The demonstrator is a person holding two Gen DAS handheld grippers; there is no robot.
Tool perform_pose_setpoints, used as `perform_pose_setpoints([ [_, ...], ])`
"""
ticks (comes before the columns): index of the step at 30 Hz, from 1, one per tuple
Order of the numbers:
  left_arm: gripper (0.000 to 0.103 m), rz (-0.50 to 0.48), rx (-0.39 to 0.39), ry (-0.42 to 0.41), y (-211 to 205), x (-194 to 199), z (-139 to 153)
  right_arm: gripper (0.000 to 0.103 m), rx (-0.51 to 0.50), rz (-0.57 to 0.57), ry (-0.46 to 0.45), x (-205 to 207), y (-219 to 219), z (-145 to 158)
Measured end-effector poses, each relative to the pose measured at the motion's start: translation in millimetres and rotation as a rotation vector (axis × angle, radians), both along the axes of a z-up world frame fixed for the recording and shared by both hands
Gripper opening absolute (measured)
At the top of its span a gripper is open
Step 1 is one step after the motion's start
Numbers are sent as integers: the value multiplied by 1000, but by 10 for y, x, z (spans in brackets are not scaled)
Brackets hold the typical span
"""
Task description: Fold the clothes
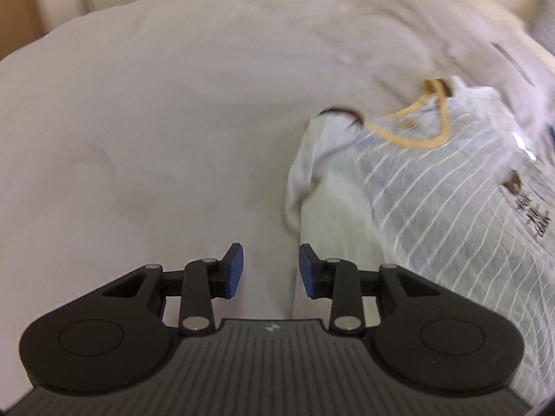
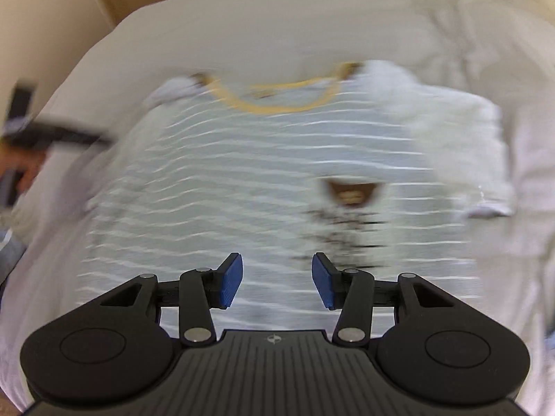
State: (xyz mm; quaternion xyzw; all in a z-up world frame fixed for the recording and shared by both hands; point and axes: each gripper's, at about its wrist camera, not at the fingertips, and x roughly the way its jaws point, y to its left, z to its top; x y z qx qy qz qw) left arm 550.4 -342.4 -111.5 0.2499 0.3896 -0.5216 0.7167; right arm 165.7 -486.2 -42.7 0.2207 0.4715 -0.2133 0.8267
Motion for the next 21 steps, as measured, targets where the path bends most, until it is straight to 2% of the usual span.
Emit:
perform_pose_setpoints([
  [1,30,-34,-4,6,-77,59,-26,48,4,56,4,144,159,-50],
  [4,30,-107,26,92,-296,208,-178,50,23,188,-3,520,601,-168],
  [6,25,-142,57,126,-386,248,-272,51,22,234,-11,711,837,-210],
  [7,9,-160,70,132,-414,251,-297,51,21,244,-10,806,909,-254],
  [8,0,-171,90,114,-427,260,-279,51,28,242,-10,850,971,-263],
  [11,0,-194,120,-3,-425,320,-80,51,44,223,-10,955,1075,-291],
  [14,0,-209,168,-214,-437,384,161,51,37,202,-9,1005,1079,-270],
  [15,0,-197,181,-256,-441,425,213,51,33,195,-10,1021,1062,-268],
  [17,4,-172,181,-247,-420,514,279,51,21,194,-5,1077,1048,-282],
  [21,17,-116,141,-127,-183,617,322,51,-10,260,-11,1264,1103,-279],
])
